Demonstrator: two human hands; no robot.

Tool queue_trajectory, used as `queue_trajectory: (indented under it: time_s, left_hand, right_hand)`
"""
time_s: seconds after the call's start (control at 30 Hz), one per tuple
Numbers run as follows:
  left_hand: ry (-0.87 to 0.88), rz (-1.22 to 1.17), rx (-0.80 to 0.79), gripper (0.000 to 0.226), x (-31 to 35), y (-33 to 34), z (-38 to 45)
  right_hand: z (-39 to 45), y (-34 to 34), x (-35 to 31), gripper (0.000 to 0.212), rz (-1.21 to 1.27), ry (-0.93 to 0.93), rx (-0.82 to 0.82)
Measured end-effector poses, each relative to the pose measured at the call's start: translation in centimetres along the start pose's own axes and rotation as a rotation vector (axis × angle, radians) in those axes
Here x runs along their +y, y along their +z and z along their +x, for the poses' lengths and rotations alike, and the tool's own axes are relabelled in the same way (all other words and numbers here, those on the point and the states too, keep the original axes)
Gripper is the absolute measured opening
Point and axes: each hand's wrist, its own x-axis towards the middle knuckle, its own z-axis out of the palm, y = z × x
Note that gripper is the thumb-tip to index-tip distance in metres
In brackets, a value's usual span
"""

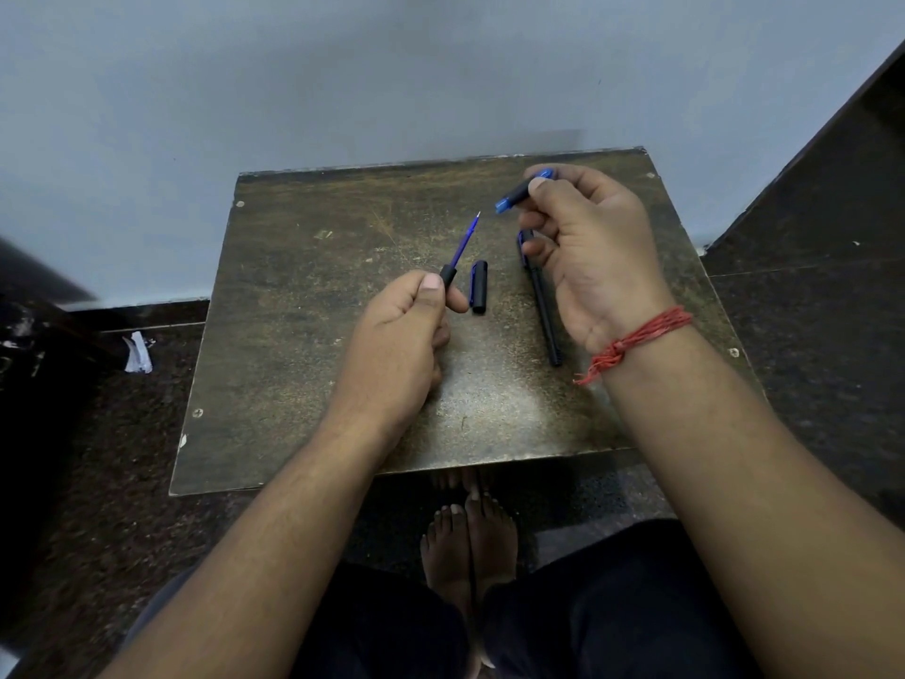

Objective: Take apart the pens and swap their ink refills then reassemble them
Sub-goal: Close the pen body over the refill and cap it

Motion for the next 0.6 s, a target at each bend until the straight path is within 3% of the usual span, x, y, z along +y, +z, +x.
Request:
queue_trajectory:
  time_s: [0.6]
  left_hand:
    - [0.013,0.067,-0.010,0.036,0.17,0.06,-0.37]
  right_hand:
    - [0.06,0.00,0.67,0.012,-0.237,-0.108,-0.139]
